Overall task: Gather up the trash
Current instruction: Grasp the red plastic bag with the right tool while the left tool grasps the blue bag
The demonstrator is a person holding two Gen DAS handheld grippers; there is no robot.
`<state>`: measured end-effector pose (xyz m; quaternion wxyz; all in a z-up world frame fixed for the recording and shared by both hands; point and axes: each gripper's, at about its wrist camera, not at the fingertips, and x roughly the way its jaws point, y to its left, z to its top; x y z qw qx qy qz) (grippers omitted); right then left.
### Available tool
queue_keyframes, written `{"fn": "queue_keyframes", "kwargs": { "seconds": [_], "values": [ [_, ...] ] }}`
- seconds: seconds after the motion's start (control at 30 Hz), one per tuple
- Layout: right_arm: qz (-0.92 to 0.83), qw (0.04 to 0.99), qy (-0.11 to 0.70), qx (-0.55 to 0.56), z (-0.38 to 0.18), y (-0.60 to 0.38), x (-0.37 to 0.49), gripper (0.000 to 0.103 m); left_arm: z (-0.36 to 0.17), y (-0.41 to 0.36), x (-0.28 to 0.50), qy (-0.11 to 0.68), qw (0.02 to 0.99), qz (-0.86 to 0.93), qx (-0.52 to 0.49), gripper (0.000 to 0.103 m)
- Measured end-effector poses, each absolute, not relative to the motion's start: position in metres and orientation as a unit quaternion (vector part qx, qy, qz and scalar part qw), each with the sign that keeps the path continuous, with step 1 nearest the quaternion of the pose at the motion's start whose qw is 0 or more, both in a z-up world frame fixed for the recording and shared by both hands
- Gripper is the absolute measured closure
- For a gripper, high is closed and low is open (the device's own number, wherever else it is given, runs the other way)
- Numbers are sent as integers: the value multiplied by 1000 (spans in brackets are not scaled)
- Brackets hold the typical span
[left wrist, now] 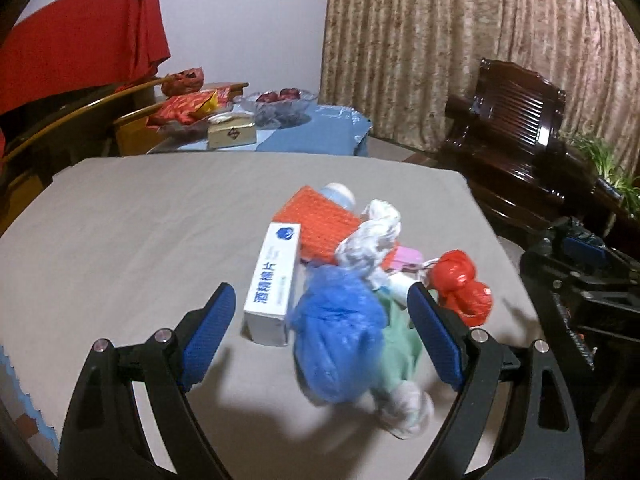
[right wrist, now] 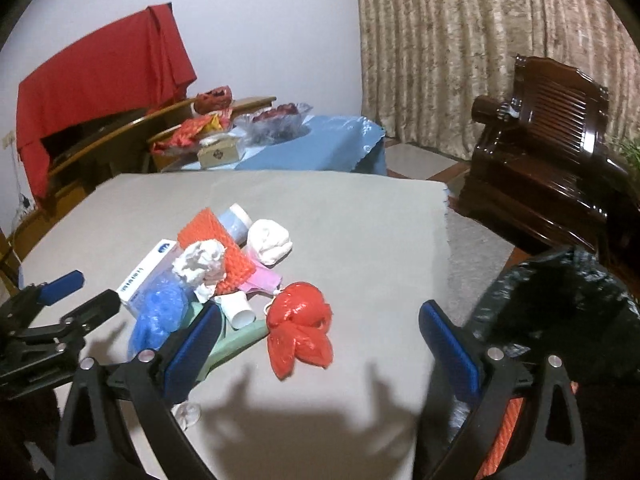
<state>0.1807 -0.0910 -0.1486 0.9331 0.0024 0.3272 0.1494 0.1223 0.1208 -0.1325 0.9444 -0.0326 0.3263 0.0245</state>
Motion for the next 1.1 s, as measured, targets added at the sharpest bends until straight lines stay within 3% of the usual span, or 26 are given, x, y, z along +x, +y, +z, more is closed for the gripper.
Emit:
{"fn": "queue_keyframes", "kwargs": {
  "seconds": [0.13,0.3,0.53,0.73,0.8,0.97,1.1],
  "values": [
    [145,928,344,-4,-167,-83,196,8,-142,125,127,334,941,27,-37,18],
    [147,915,375,-5,-190,-75,212,21,-151,129,133,342,938,27,-40,18],
    [188,892,412,7,-207,-68,220,63,-161,125,140,355,934,14,-45,24],
    [191,890,413,2,-203,-72,217,73,-170,115,146,360,932,5,-42,33],
    [191,894,406,3,-197,-76,214,73,-170,112,147,358,933,3,-38,39],
    [194,899,392,3,-181,-81,208,73,-171,108,150,366,930,-4,-39,73],
    [197,902,384,4,-172,-86,201,73,-170,106,147,364,931,-8,-33,86]
  ]
}}
